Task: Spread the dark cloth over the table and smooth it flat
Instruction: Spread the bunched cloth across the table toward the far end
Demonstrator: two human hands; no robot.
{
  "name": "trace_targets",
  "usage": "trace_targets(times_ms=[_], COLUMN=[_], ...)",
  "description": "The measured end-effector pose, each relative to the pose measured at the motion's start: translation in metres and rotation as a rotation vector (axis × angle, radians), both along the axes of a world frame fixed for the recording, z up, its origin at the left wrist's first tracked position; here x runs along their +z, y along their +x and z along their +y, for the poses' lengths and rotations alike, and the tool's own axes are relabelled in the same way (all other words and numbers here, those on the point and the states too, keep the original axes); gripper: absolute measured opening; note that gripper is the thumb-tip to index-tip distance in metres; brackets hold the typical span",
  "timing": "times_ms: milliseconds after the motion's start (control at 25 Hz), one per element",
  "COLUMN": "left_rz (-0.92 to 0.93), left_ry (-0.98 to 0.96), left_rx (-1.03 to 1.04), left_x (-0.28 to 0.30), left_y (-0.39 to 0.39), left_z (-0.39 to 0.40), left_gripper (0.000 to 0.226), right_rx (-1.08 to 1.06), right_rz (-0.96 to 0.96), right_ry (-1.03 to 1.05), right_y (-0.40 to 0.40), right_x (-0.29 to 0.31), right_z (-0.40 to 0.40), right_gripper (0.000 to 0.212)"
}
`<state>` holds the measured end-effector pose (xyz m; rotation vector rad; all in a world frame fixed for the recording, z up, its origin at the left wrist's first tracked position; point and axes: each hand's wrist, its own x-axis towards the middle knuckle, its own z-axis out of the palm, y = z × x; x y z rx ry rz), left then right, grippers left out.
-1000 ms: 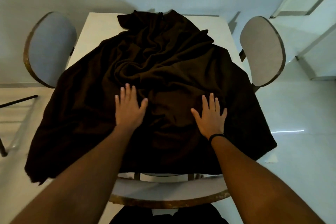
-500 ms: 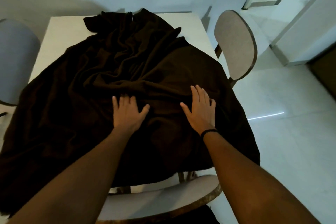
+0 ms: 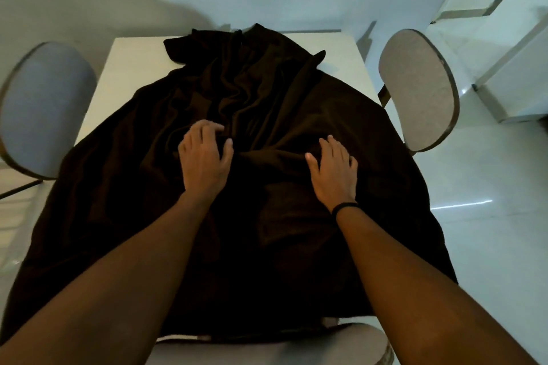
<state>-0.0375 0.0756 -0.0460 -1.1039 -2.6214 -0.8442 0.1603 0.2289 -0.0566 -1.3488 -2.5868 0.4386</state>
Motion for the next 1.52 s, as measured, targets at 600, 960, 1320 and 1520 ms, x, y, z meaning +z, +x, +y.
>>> trace_targets(times_ms=[600, 960, 1320, 1520], left_rz=[0.032, -0.094, -0.342, -0.334], left_ry=[-0.552, -0.447, -0.164, -0.225], left_rx=[-0.06, 0.299, -0.527, 0.043], left_x=[-0.009, -0.028, -0.013, -0.019], left_y=[-0.107, -0.194, -0.182, -0.245], left_z=[0.069, 0.05, 0.117, 0.115], left_gripper=[0.078, 0.077, 0.017, 0.072], right_rx=[0.014, -0.257, 0.425, 0.186], right_rz=[0.162, -0.254, 0.075, -0.18], right_ry=[0.153, 0.147, -0.14, -0.032], right_y=[-0.097, -0.118, -0.229, -0.22], right_x=[0.005, -0.012, -0.009, -0.036], right_z=[0.09, 0.146, 0.192, 0.207], right_gripper=[0.041, 0.058, 0.055, 0.066])
